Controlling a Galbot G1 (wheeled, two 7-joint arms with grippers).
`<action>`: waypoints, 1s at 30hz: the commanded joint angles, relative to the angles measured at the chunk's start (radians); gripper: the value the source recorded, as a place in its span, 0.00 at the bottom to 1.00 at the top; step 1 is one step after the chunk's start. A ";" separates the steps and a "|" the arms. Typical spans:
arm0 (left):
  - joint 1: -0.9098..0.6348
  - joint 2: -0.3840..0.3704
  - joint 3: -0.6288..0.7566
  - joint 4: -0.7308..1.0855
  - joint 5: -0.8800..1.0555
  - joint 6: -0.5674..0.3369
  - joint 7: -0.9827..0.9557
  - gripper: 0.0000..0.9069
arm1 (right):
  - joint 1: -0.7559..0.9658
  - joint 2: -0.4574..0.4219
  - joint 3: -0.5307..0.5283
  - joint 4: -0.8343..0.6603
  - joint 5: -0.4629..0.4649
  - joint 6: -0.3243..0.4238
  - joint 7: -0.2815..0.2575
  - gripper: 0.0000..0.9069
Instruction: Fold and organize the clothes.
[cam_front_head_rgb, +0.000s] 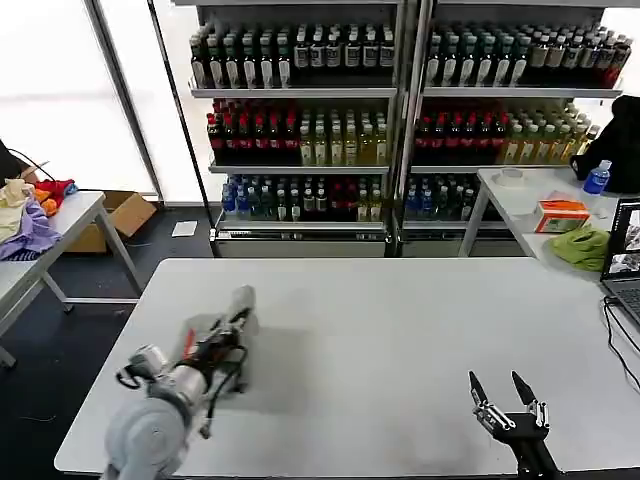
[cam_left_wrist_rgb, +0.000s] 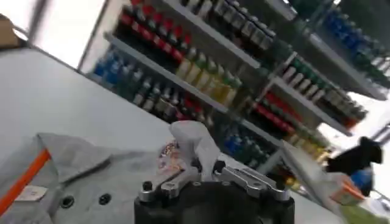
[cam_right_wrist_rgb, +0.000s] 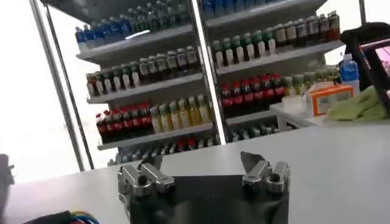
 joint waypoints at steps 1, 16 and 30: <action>-0.184 -0.176 0.310 0.047 -0.191 0.039 -0.096 1.00 | -0.007 0.000 -0.031 0.040 -0.041 -0.134 0.062 1.00; -0.039 -0.085 0.078 -0.148 -0.202 0.026 -0.008 1.00 | 0.185 -0.061 -0.217 0.050 0.032 -0.308 0.150 1.00; 0.203 -0.032 -0.204 -0.137 0.026 -0.039 0.178 1.00 | 0.592 -0.041 -0.494 -0.224 0.150 -0.465 0.313 1.00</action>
